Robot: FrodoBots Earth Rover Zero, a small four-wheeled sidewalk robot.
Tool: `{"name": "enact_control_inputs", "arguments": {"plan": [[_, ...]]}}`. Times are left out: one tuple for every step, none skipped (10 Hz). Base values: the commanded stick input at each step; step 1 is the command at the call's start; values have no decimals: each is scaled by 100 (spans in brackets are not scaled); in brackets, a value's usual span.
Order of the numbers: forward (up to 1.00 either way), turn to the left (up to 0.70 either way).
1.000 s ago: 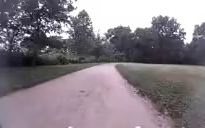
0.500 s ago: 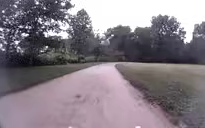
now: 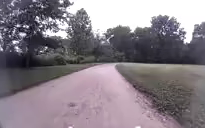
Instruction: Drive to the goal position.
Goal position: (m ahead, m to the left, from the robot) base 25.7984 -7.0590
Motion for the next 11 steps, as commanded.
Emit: {"name": "enact_control_inputs", "arguments": {"plan": [[70,0],[70,0],[70,0],[70,0],[70,0],[70,0],[70,0],[70,0],[70,0],[70,0],[70,0]]}}
